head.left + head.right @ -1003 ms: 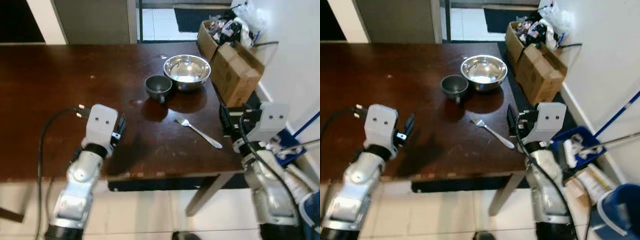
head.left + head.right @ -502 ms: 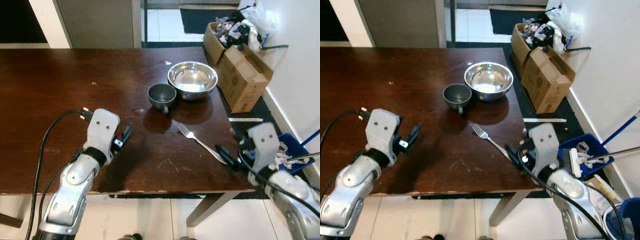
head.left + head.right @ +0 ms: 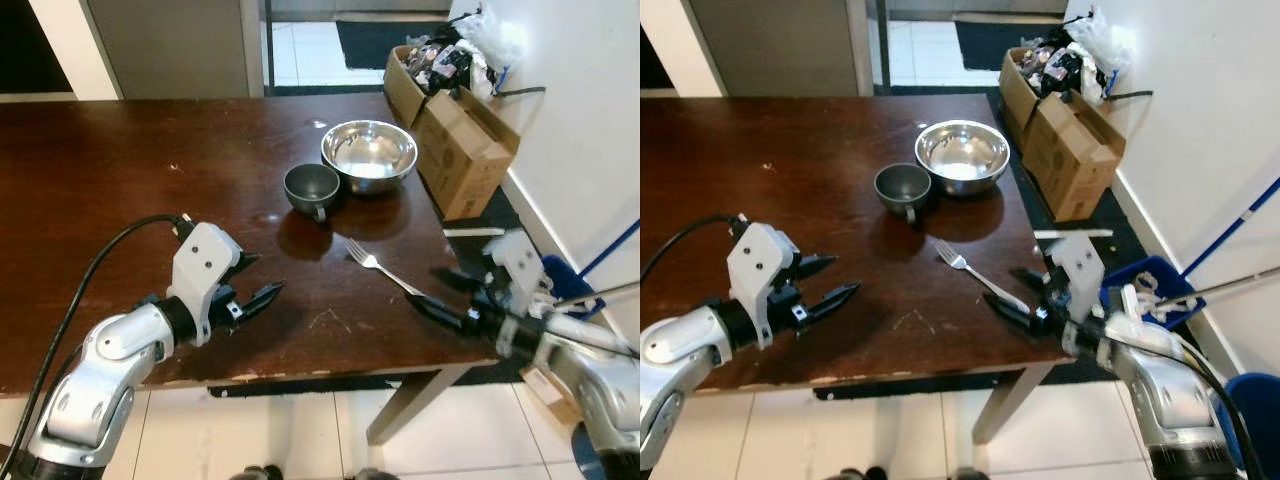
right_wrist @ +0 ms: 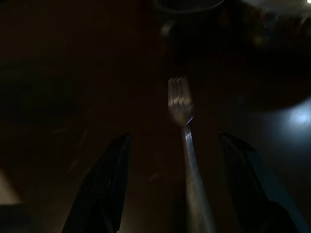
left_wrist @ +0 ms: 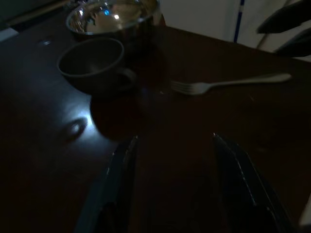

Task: Setting the table

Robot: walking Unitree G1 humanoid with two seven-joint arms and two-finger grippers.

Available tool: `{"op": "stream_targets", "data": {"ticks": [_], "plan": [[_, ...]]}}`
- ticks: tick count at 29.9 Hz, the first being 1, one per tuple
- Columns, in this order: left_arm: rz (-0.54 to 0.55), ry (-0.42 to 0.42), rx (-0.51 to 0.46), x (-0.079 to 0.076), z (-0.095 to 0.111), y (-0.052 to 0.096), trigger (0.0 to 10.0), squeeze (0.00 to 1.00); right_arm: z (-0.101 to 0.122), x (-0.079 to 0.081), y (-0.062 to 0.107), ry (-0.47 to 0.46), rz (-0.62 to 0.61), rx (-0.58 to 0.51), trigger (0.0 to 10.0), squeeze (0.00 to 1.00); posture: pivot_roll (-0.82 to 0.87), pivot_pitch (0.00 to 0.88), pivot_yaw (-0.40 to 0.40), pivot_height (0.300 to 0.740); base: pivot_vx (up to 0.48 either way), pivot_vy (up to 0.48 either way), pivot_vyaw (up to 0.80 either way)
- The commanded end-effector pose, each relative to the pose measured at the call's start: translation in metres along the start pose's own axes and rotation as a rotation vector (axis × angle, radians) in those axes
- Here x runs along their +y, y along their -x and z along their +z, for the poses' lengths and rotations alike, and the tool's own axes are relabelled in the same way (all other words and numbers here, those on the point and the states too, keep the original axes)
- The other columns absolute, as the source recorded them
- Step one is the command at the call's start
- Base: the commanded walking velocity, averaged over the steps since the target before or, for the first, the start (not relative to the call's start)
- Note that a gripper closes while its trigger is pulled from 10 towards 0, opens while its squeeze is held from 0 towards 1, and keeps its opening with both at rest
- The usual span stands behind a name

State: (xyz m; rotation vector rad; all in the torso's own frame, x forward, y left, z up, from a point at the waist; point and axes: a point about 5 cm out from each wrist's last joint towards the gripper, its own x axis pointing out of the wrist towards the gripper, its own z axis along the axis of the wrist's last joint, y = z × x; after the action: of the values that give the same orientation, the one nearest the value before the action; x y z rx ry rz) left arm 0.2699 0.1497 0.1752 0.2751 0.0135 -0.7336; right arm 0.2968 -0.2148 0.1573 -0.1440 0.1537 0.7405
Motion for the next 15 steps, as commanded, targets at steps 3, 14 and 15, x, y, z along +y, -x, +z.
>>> {"op": "stream_targets", "data": {"ticks": [3, 14, 15], "plan": [[-0.005, -0.042, 0.072, -0.001, -0.005, -0.006, 10.0, 0.0, -0.015, -0.002, -0.016, -0.032, 0.05, 0.043, 10.0, 0.0, -0.09, 0.076, 0.08, 0.74, 0.0, 0.0, 0.0], [-0.059, -0.048, 0.1, -0.009, -0.001, 0.001, 10.0, 0.0, -0.024, -0.003, -0.037, -0.01, 0.084, 0.055, 10.0, 0.0, -0.02, 0.116, 0.104, 0.74, 0.0, 0.0, 0.0], [-0.058, -0.044, 0.101, -0.008, -0.001, 0.003, 10.0, 0.0, -0.023, -0.004, -0.038, 0.005, 0.08, 0.055, 10.0, 0.0, -0.02, 0.124, 0.102, 0.74, 0.0, 0.0, 0.0]]}}
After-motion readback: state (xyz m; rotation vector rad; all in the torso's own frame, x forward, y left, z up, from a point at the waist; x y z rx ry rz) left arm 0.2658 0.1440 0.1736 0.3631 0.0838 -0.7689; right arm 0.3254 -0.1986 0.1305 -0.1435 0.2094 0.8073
